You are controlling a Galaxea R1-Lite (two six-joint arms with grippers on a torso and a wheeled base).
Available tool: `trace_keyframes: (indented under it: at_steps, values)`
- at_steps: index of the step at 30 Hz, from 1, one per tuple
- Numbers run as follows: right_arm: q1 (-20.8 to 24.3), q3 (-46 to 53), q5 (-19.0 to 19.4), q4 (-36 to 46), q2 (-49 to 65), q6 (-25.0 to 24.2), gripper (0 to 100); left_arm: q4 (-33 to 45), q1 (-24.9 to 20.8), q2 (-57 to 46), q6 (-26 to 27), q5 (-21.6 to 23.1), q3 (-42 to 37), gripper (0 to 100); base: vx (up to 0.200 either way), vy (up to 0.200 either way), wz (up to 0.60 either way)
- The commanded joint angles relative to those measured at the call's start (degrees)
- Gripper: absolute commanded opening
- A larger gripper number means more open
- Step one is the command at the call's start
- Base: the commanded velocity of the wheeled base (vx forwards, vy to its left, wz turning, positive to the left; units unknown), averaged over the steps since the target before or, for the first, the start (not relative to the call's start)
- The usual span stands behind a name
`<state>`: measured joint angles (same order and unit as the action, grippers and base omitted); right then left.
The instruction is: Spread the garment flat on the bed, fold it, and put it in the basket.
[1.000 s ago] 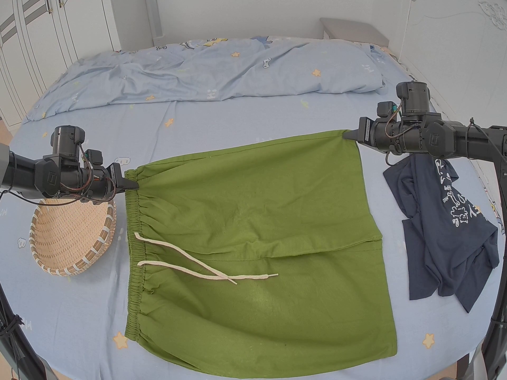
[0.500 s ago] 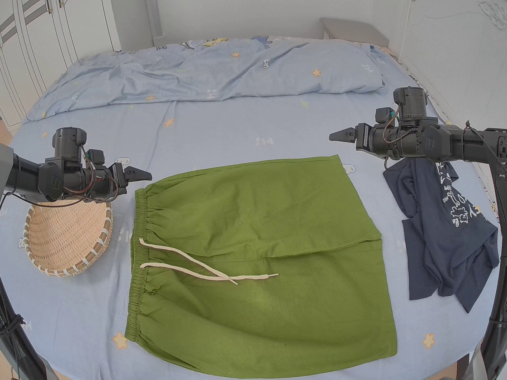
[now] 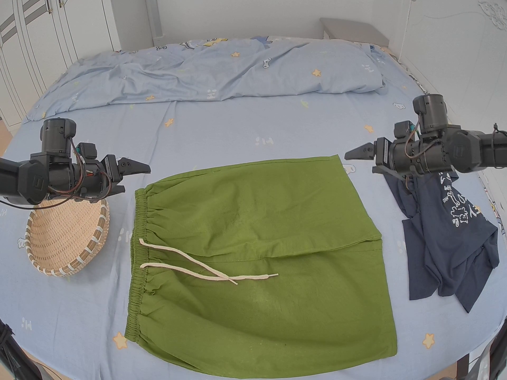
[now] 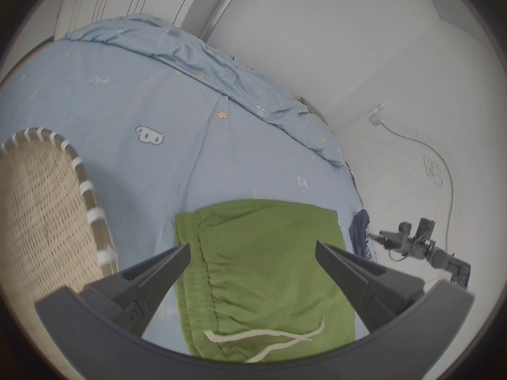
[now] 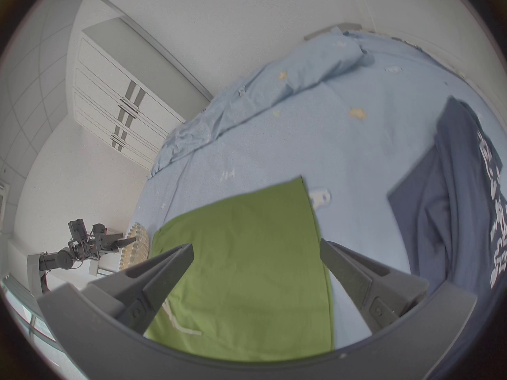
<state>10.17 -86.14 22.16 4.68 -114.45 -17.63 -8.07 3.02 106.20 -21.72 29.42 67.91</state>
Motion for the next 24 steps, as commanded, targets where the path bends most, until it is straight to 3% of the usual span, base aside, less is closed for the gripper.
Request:
trace_keyframes:
  at_steps: [1, 3, 5, 11, 15, 20, 24]
  values:
    - [0.64, 27.78, 0.6, -1.61, 21.37, -1.44, 100, -0.1, -2.5, -15.68, -6.05, 0.73, -17.64, 100, 0.0, 0.0, 0.0]
    - [0.73, 29.71, 0.6, -1.96, 22.42, -1.36, 100, -0.1, -2.5, -16.29, -6.05, 0.82, -19.05, 100, 0.0, 0.0, 0.0]
    - [1.35, 43.78, 1.48, -8.11, 28.66, -1.36, 100, -0.37, -0.83, -21.04, -5.87, 3.46, -30.65, 100, 0.0, 0.0, 0.0]
    - [2.4, 59.51, 3.94, -17.34, 35.61, -1.44, 100, -0.72, 2.34, -27.72, -4.03, 11.8, -46.91, 100, 0.0, 0.0, 0.0]
    - [6.0, 63.9, 3.33, -19.18, 36.49, -1.44, 100, -3.8, 2.69, -27.89, 3.18, 12.33, -55.96, 100, 0.0, 0.0, 0.0]
    - [7.41, 64.25, 3.41, -19.01, 38.42, -1.53, 100, -9.95, 5.33, -20.6, 11.09, 12.77, -61.15, 100, 0.0, 0.0, 0.0]
    - [8.03, 64.08, 3.41, -19.01, 38.6, -1.71, 100, -13.64, 6.82, -16.12, 13.55, 12.51, -62.9, 100, 0.0, 0.0, 0.0]
